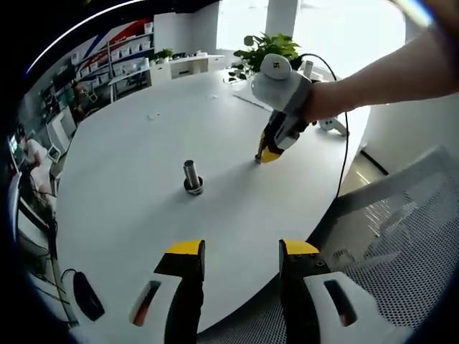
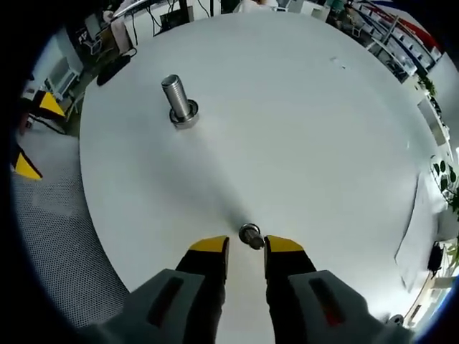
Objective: Place the washer onto the threaded stud by aligning its center hole with the stud, sliding it down to the base, and recovering from edge contact or off-axis alignment until the washer reaches the visible bottom stop.
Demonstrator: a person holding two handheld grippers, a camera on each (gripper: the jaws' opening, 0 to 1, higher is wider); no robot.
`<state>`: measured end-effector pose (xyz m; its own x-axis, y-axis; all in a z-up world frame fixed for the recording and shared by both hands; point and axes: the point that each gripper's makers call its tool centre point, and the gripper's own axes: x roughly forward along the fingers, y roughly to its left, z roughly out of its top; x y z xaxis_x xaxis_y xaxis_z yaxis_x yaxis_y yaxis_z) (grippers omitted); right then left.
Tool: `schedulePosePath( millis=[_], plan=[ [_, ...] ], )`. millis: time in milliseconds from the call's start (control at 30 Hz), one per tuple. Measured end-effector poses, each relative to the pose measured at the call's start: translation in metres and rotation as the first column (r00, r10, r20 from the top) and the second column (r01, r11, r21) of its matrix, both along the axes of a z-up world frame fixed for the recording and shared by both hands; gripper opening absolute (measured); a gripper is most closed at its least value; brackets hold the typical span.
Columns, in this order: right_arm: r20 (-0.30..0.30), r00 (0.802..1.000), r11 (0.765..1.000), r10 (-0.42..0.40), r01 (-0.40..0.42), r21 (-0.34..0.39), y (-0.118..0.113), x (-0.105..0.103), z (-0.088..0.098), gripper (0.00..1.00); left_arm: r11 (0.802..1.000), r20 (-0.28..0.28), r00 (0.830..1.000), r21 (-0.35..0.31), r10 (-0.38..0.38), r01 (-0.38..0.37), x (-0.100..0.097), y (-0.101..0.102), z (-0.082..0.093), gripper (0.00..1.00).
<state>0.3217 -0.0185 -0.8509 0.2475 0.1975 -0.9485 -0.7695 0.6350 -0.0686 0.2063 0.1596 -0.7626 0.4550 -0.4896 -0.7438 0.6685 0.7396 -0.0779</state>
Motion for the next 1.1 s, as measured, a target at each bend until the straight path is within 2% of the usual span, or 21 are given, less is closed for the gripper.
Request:
schedulePosePath(
  millis=[200,333,433,633,800,933,1033,1100],
  plan=[
    [0.027,0.998,0.997,-0.052,0.050,0.066,-0.001,-0.003,0.016,0.25,1.000,-0.001,1.000,-0.012,-0.004,0.004,-0.001,-0.002,0.001,0.40],
    [0.051,0.998,0.996,-0.048,0.044,0.080,-0.001,-0.012,0.026,0.25,1.000,0.002,1.000,-0.011,-0.014,0.014,-0.002,-0.005,0.002,0.40],
    [0.070,0.994,0.990,-0.082,0.074,0.116,0.000,-0.018,0.033,0.26,1.000,0.004,1.000,-0.018,-0.020,0.020,-0.002,-0.006,0.003,0.40],
    [0.135,0.983,0.979,-0.125,0.100,0.179,0.006,-0.032,0.053,0.26,0.999,0.008,1.000,-0.030,-0.029,0.029,-0.003,-0.009,0.006,0.40],
    [0.162,0.972,0.965,-0.173,0.134,0.225,0.009,-0.041,0.065,0.26,0.999,0.014,0.999,-0.038,-0.038,0.039,-0.004,-0.012,0.008,0.40],
    [0.188,0.950,0.937,-0.248,0.185,0.297,0.013,-0.045,0.081,0.26,0.998,0.019,0.999,-0.042,-0.045,0.045,-0.004,-0.013,0.009,0.40],
    [0.197,0.928,0.901,-0.317,0.230,0.368,0.017,-0.047,0.097,0.26,0.998,0.023,0.999,-0.051,-0.043,0.044,-0.003,-0.014,0.011,0.40],
    [0.202,0.924,0.893,-0.325,0.230,0.387,0.020,-0.051,0.104,0.26,0.998,0.026,0.999,-0.056,-0.040,0.042,-0.003,-0.014,0.012,0.40]
  ],
)
